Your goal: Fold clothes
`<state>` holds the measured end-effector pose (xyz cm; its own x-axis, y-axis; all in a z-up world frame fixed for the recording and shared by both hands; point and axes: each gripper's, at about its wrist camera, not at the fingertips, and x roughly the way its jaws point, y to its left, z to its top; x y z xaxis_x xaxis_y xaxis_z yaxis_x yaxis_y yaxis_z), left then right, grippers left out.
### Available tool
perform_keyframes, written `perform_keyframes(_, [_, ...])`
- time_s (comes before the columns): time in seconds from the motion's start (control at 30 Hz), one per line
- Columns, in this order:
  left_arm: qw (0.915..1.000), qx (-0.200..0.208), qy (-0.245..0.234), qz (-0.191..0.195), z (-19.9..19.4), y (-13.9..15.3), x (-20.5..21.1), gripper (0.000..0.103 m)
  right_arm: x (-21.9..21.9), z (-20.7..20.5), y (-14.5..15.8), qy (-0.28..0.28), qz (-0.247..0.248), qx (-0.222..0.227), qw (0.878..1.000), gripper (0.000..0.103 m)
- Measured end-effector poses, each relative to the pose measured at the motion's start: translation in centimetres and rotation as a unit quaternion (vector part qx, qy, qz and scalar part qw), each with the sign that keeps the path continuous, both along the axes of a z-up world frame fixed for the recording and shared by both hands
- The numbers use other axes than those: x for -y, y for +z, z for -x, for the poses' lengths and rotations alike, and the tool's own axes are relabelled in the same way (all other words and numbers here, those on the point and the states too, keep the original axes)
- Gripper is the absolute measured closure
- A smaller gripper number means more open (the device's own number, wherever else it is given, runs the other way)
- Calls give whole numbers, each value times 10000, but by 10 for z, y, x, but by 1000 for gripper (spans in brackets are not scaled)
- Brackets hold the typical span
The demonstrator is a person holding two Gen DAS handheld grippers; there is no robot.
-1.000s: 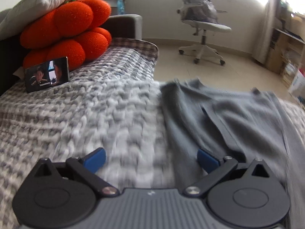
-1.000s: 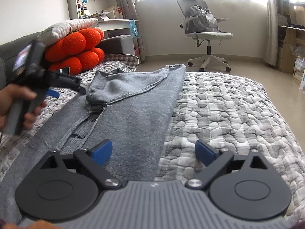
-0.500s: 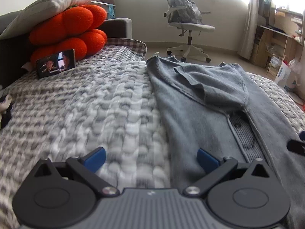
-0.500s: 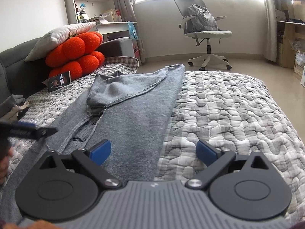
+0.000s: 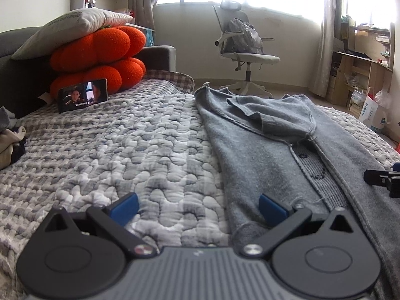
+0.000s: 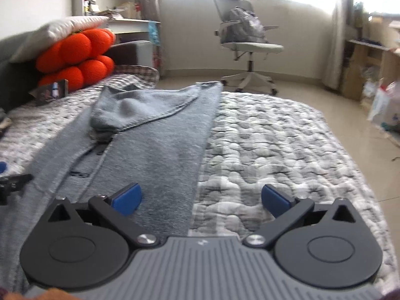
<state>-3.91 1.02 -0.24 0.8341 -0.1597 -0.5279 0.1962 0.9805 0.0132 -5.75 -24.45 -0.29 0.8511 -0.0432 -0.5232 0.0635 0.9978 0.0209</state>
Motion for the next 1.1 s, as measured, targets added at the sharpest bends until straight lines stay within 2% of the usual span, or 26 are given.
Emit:
perform_keyframes(0.2, [9999,77,37,99,6,-1,-4,0,-1,2,-3,-177,113,107,9997,0])
perform_keyframes(0.37, [9996,144,70,211,11,-1,-8,0,8,9,-2,-301,-115,398,9987,0])
perform_keyframes(0.47, [9999,93,72,39,9,-1,-2,0,13,10,-1,-433,-241,442,9978,0])
perform_keyframes(0.67, [9999,133,95,22,11,-1,-2,0,11,4,0,-393,-130,284,9987,0])
perform_keyframes(0.87, [9998,148,141,45,18,0,-6,0,17,17,0,-322,-471,470,9973,1])
perform_keyframes(1.03, [9998,163,103,44,38,5,-19,0,17,43,2,-295,-771,519,9952,14])
perform_keyframes(1.1, [9997,134,134,128,47,8,-25,0,13,58,3,-242,-667,579,9958,17])
